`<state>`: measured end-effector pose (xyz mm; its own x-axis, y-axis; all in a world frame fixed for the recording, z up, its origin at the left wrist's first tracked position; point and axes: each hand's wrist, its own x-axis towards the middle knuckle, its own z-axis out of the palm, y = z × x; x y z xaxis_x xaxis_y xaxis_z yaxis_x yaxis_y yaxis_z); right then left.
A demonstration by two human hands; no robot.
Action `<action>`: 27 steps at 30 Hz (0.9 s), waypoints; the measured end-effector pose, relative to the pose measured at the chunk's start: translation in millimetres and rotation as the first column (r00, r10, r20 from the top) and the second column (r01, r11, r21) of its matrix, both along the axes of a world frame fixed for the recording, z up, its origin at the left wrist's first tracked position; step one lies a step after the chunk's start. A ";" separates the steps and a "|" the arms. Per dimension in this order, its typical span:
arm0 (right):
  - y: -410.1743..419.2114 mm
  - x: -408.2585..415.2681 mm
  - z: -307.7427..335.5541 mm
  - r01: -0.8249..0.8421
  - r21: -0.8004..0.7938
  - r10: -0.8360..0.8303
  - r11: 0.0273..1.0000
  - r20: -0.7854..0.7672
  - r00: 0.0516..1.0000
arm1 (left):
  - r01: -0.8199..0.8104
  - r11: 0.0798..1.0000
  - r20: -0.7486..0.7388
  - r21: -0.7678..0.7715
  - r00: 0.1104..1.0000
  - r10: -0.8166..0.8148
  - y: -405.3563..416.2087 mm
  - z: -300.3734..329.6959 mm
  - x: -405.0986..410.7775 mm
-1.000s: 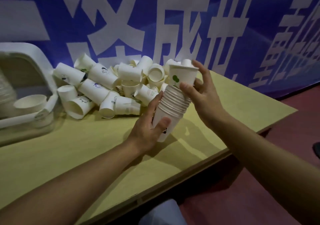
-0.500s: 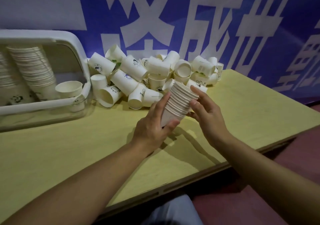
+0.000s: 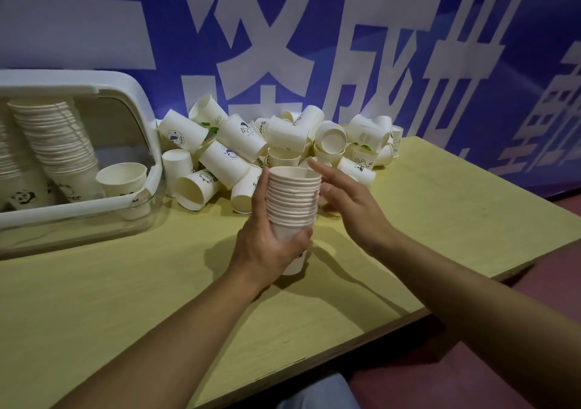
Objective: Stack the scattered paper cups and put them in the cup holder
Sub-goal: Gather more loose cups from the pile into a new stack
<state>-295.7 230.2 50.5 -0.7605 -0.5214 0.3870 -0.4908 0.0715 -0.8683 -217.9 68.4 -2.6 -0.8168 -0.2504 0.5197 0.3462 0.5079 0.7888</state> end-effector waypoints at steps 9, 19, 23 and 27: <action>-12.8 -83.2 10.7 0.437 0.643 -0.084 0.629 -0.503 0.860 | 0.141 0.966 -0.114 0.217 0.986 -0.118 -19.8 3.0 -4.0; -10.3 -60.5 31.6 0.257 0.068 -0.226 0.964 -0.297 0.928 | 0.228 0.934 0.013 0.275 0.971 -0.241 -17.3 5.6 0.4; -14.0 -32.3 42.7 0.137 -0.051 -0.145 0.989 -0.207 0.967 | 0.301 0.922 0.035 0.245 0.947 -0.318 -15.2 5.8 2.4; -25.2 -11.6 38.8 0.023 -0.171 -0.027 0.985 -0.020 0.999 | 0.297 0.925 0.019 0.237 0.951 -0.310 -11.6 7.5 5.2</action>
<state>-307.3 205.1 89.3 -0.7625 -0.4274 0.4856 -0.5102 -0.0642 -0.8576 -212.7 56.8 4.9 -0.8982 -0.0927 0.4297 0.4078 0.1889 0.8933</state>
